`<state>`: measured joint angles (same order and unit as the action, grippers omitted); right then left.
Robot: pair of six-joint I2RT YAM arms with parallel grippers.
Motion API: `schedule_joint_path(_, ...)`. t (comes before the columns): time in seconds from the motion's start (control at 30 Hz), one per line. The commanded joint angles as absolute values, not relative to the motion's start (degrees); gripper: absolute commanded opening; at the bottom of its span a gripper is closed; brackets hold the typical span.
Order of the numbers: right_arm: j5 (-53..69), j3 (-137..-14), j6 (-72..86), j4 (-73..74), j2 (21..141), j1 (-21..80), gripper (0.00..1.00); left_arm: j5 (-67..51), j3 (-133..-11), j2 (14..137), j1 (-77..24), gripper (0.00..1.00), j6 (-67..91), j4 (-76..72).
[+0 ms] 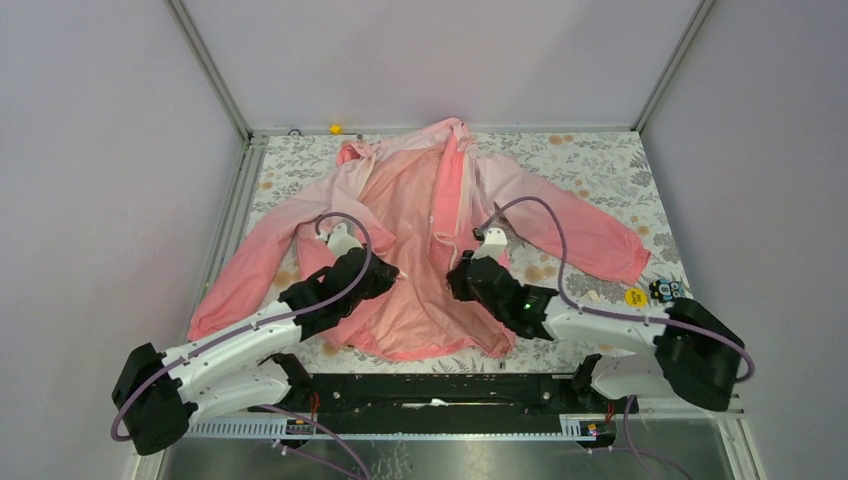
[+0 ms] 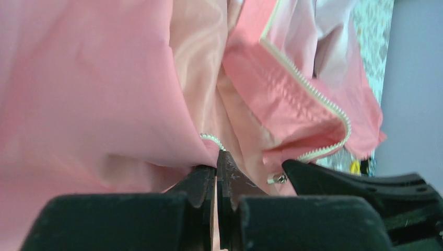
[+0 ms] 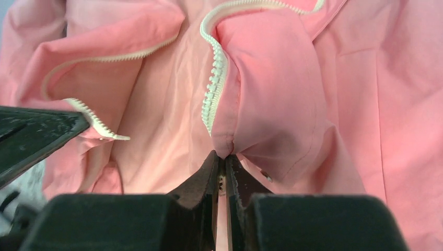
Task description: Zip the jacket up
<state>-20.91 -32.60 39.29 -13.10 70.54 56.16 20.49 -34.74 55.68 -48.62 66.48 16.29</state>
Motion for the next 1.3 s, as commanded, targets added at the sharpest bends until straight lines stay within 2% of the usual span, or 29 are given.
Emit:
schedule_joint_path(0.0,-43.75,-39.99,46.87,-17.18,77.90,60.50,0.00,35.56,-35.80,54.36,-49.18,0.00,59.47,9.33)
schedule_joint_path(0.13,-46.96,-40.37,52.08,-19.76,81.36,61.81,0.00,36.76,-35.97,53.32,-49.58,0.00,55.28,6.25)
schedule_joint_path(0.4,-43.34,-42.52,56.90,-19.80,81.79,62.48,0.00,25.32,-33.08,56.06,-49.78,0.00,51.67,-8.50)
schedule_joint_path(0.7,-46.68,-42.32,56.81,-20.84,82.22,62.59,0.00,16.44,-32.91,60.06,-49.77,0.00,59.22,-13.55)
schedule_joint_path(1.27,-51.40,-42.31,58.56,-18.44,81.53,63.33,0.00,25.44,-35.51,63.61,-53.82,0.00,62.06,-9.71)
